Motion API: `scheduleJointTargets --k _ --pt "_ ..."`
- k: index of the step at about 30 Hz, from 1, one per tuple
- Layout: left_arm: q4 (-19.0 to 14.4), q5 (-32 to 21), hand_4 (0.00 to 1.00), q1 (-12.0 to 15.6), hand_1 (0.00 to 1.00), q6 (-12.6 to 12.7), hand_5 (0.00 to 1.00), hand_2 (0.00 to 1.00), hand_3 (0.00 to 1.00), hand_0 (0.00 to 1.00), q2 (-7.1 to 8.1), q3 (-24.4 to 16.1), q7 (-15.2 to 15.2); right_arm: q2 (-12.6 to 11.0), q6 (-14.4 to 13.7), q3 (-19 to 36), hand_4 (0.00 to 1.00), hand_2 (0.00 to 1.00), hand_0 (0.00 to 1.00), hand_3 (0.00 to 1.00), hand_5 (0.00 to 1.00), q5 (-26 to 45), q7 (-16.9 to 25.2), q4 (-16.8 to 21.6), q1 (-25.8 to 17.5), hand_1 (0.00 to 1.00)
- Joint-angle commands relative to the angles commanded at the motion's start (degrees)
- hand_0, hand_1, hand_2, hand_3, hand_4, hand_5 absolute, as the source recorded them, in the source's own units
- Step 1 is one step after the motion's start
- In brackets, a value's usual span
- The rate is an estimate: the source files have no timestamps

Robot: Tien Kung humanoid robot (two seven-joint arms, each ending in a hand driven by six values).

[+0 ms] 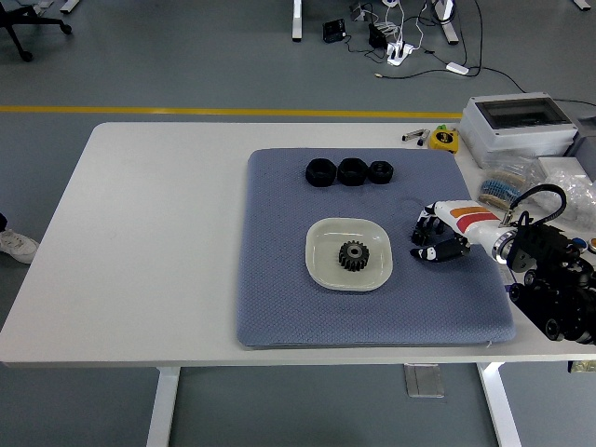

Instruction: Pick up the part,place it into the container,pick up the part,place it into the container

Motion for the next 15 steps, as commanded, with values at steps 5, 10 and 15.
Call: scheduleJointTargets --k 5,10,15 --pt "-0.03 -0.18 0.699 -0.09 0.736 -0.03 0.68 0.77 0.673 0.717 -0.01 0.18 -0.06 0.03 -0.86 -0.31 0.822 0.502 0.261 0.538 0.364 0.24 -0.71 0.16 -0.13 0.427" --pt "-0.04 -0.33 0.699 -0.18 0.736 -0.05 0.681 0.769 0.672 0.717 -0.01 0.32 -0.1 0.01 -1.42 -0.58 0.784 0.48 0.227 0.515 0.373 0.53 -1.19 0.16 -0.19 0.407" --pt "-0.03 -0.45 0.699 -0.2 0.736 -0.08 0.681 0.77 0.673 0.718 0.01 0.39 -0.15 -0.13 -1.52 -0.75 0.77 0.469 0.214 0.506 0.383 0.92 -1.23 0.12 -0.22 0.393"
